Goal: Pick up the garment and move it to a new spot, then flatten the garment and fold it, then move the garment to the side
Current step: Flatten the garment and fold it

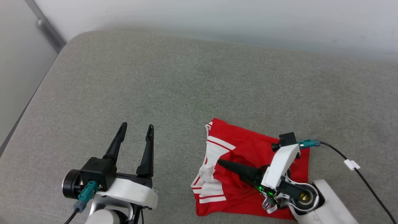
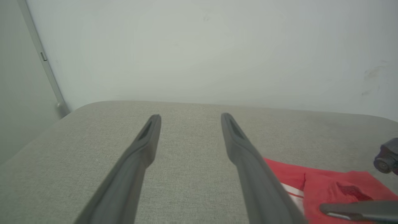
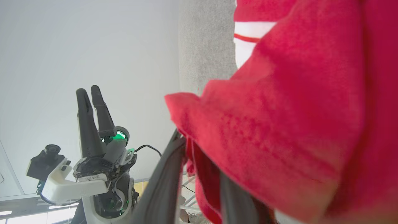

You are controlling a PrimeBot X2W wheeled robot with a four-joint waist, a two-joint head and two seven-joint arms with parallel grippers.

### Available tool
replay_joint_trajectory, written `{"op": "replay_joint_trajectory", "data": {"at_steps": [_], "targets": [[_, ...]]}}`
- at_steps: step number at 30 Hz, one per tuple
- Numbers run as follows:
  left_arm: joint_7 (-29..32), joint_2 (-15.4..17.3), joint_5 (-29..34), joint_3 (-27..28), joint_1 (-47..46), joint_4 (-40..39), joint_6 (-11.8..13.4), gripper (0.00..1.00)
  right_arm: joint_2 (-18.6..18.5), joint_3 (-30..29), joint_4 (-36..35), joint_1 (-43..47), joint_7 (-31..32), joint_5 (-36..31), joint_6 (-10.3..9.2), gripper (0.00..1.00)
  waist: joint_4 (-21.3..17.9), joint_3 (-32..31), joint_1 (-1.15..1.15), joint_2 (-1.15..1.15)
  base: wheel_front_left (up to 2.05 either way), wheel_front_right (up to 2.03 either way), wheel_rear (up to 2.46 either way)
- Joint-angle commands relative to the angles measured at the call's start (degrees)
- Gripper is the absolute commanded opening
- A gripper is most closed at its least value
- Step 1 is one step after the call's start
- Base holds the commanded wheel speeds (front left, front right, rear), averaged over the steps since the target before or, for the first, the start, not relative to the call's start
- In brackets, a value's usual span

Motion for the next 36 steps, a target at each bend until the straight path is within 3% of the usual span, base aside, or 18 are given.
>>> {"op": "replay_joint_trajectory", "data": {"at_steps": [1,8,14,19,23,28,36], "targets": [[-0.4,-0.3,-0.1,0.1,-0.6,0.2,0.0,1.00,0.1,0.7,0.2,-1.1,-0.8,-0.9,0.00,1.00,0.2,0.3,0.00,0.00,0.00,0.00,0.00],[-0.9,-0.4,-0.5,0.0,-0.7,1.1,-0.1,1.00,-1.9,7.5,-4.0,-3.0,-4.8,-8.0,0.00,1.00,-0.6,-0.2,0.00,0.00,0.00,0.00,0.00],[-0.9,-0.1,-0.6,-0.1,-0.1,1.4,0.0,1.00,-7.5,16.2,-8.8,-4.9,-9.7,-20.4,-0.01,1.00,-2.0,-1.5,0.00,0.00,0.00,0.00,0.00],[-0.8,0.2,-0.8,0.2,1.0,1.4,0.7,1.00,-12.1,17.6,-9.8,-4.9,-15.2,-30.8,-0.01,1.00,-3.5,-2.7,0.00,0.00,0.00,0.00,0.00],[-1.1,0.4,-1.2,0.7,2.1,1.6,1.4,1.00,-14.5,13.1,-9.6,-2.2,-20.0,-39.3,-0.01,1.00,-5.5,-3.8,0.00,0.00,0.00,0.00,0.00],[-1.4,0.6,-1.6,1.4,3.3,1.9,2.0,1.00,-15.4,1.9,-12.3,3.0,-26.3,-49.5,-0.01,1.00,-7.8,-4.8,0.00,0.00,0.00,0.00,0.00],[-2.4,1.0,-2.0,2.8,4.7,3.3,2.7,1.00,-10.4,-16.1,-23.2,13.4,-33.5,-60.3,-0.01,1.00,-10.6,-6.3,0.00,0.00,0.00,0.00,0.00]]}}
